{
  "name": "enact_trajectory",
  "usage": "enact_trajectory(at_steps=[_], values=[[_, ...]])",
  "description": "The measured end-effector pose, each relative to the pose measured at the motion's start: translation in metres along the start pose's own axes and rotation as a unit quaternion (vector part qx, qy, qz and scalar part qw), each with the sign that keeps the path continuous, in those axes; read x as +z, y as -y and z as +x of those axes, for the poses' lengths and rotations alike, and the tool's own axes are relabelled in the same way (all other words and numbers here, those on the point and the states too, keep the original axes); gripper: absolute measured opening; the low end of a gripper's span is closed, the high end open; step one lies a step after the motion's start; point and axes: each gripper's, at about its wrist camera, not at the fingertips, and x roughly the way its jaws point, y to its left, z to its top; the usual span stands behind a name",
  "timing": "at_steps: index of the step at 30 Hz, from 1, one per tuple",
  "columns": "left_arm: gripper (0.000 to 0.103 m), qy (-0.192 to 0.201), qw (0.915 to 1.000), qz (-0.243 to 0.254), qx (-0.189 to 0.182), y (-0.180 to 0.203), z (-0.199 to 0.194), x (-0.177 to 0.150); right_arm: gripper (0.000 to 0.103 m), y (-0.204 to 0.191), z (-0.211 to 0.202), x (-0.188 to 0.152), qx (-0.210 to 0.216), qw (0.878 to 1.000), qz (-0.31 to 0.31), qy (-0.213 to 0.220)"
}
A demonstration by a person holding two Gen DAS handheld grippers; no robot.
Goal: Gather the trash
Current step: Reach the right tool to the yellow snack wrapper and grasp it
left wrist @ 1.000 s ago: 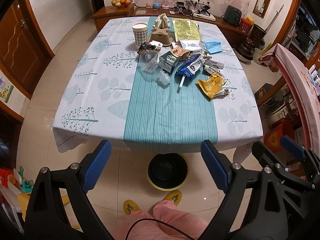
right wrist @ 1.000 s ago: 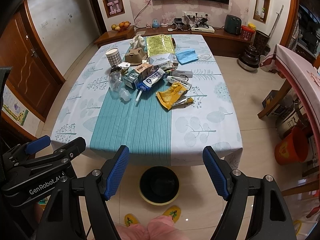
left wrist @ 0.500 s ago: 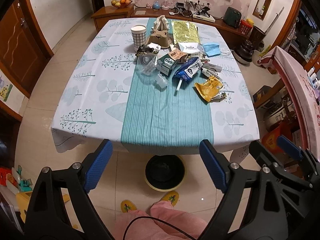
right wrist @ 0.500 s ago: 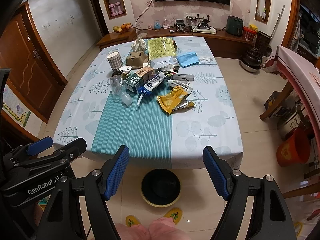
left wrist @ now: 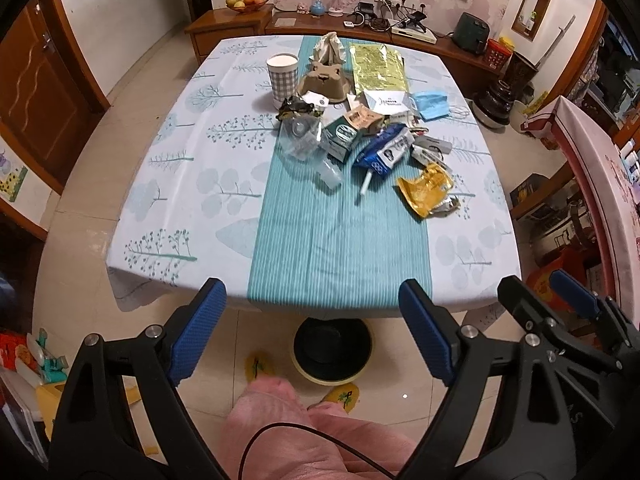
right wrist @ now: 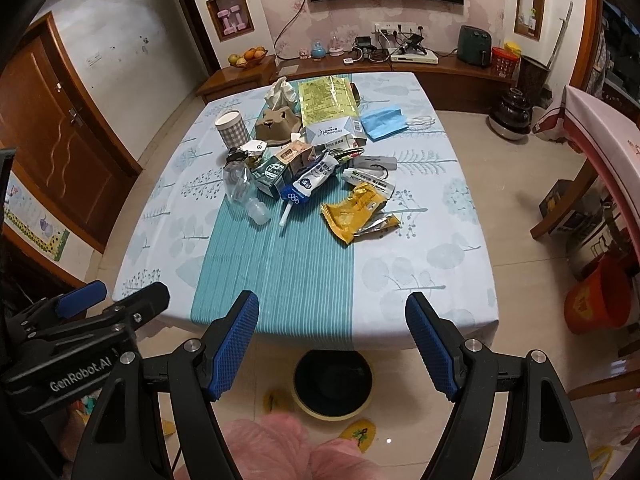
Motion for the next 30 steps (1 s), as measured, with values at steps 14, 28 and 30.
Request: enact_trajectory(at_steps=[14, 28, 30], values=[[0.086, -0.048, 0.9978, 0.004, -0.046, -0.071, 0.071, 0.109, 0.078, 0.016, 0.059, 0.066, -0.033, 0.992, 0.119, -0.024], [0.086, -0.086, 0.9778, 0.174, -0.08, -0.024, 0.175, 0.184, 0.078, 0.065, 0.173, 0.072, -0.048, 0.948, 0.304, -0.085], [0.086, -0.09, 0.973, 0.192, -0.091, -0.011, 0.181, 0.187, 0.078, 0.072, 0.188, 0.069, -0.05, 0.94, 0.326, -0.088]])
